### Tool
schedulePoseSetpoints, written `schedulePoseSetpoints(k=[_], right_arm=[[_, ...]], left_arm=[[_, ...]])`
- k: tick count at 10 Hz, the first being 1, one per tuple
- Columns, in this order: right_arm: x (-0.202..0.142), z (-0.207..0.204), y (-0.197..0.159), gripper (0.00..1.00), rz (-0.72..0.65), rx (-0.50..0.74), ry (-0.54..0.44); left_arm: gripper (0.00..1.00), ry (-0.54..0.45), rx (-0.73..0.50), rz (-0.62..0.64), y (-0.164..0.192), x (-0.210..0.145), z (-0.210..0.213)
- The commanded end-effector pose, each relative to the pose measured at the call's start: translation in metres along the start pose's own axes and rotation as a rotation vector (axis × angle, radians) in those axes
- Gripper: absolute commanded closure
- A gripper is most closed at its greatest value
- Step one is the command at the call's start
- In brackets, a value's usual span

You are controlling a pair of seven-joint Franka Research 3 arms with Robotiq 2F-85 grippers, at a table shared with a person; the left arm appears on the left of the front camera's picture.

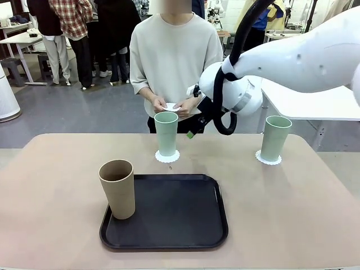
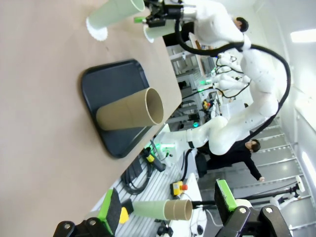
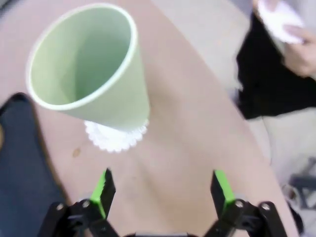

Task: Place coasters on the table and set cups on them.
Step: Take one Reusable plastic cup from the Flat Tray and place it on a coaster set by the human.

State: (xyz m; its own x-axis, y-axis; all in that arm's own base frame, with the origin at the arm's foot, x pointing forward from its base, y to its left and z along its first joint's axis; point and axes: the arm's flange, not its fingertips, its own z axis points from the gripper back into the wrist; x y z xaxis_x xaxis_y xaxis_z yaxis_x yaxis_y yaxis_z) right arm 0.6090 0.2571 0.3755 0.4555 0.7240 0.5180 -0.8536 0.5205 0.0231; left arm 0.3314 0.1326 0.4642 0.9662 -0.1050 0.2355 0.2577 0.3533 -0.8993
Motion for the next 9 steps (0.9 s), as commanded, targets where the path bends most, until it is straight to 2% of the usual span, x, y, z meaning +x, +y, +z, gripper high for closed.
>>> schedulePoseSetpoints(k=[1,3,5,6,7,8,9], right_arm=[[0.008,0.045,0.032,0.00,-0.066,-0.185,0.207],[0.014,0.094,0.052,0.00,-0.166,-0.334,0.303],[0.007,0.113,0.073,0.00,-0.296,-0.358,0.373],[0.003,0.116,0.084,0.00,-0.299,-0.315,0.403],[0.004,0.116,0.094,0.00,-0.156,-0.305,0.356],[0.000,0.127,0.069,0.00,-0.258,-0.393,0.380],[0.000,0.127,0.069,0.00,-0.258,-0.393,0.380]], left_arm=[[0.00,-0.005,-0.011,-0.008,-0.002,-0.001,0.001],[0.00,-0.005,-0.011,-0.008,-0.002,-0.001,0.001],[0.00,-0.005,-0.011,-0.008,-0.002,-0.001,0.001],[0.00,-0.005,-0.011,-0.008,-0.002,-0.001,0.001],[0.00,-0.005,-0.011,-0.008,-0.002,-0.001,0.001],[0.00,-0.005,-0.011,-0.008,-0.002,-0.001,0.001],[0.00,-0.005,-0.011,-0.008,-0.002,-0.001,0.001]])
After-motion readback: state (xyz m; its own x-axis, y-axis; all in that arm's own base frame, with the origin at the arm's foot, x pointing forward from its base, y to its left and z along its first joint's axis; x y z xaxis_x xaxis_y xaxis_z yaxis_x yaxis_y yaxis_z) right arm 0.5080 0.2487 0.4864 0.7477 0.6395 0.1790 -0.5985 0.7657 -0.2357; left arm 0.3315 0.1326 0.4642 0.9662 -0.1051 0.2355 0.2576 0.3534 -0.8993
